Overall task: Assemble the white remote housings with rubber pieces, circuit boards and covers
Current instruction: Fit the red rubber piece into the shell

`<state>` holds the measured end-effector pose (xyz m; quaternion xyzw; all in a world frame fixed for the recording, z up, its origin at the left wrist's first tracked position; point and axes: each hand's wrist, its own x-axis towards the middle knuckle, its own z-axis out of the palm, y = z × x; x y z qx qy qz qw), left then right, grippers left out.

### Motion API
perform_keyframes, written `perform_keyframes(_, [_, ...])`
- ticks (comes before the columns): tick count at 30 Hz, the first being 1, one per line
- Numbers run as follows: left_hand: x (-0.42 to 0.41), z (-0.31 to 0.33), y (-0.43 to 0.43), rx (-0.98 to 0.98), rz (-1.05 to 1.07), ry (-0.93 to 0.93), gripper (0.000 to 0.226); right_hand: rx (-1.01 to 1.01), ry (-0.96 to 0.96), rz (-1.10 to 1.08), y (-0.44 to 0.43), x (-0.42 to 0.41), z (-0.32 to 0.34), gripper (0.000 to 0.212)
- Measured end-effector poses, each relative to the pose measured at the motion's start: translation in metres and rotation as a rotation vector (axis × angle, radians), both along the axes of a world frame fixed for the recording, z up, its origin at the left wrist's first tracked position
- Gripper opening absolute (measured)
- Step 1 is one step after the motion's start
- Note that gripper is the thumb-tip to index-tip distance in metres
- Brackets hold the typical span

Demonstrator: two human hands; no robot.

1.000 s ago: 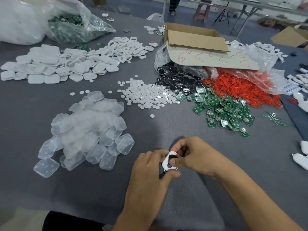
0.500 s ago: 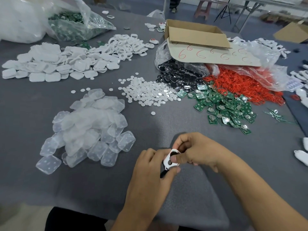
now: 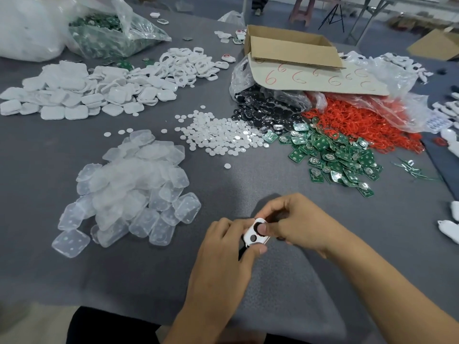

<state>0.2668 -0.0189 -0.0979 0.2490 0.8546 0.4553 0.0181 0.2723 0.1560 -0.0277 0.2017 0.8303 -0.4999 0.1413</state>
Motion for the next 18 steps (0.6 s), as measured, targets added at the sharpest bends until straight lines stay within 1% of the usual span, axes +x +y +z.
perform_keyframes(3, [0.000,0.000,-0.001,0.007,-0.013,0.003,0.040,0.151,0.062,-0.020,-0.007,0.004,-0.007,0.017])
perform_keyframes(5, [0.000,0.000,-0.001,0.001,-0.011,0.017,0.041,0.249,0.135,-0.092,-0.012,0.007,-0.013,0.019])
perform_keyframes(8, [0.001,-0.001,0.000,-0.029,0.015,0.055,0.038,0.210,0.215,-0.196,-0.019,0.013,-0.018,0.022])
perform_keyframes(10, [0.002,-0.003,0.002,-0.055,0.053,0.094,0.034,0.180,0.243,-0.214,-0.024,0.017,-0.020,0.024])
perform_keyframes(12, [0.003,-0.003,0.005,-0.074,0.108,0.121,0.032,0.201,0.250,-0.178,-0.027,0.018,-0.019,0.023])
perform_keyframes(15, [0.003,-0.001,0.008,-0.078,0.173,0.129,0.036,0.188,0.221,-0.089,-0.019,0.012,-0.008,0.018])
perform_keyframes(18, [0.003,-0.003,0.009,-0.090,0.179,0.164,0.040,0.342,0.377,-0.127,-0.010,-0.025,0.005,0.014])
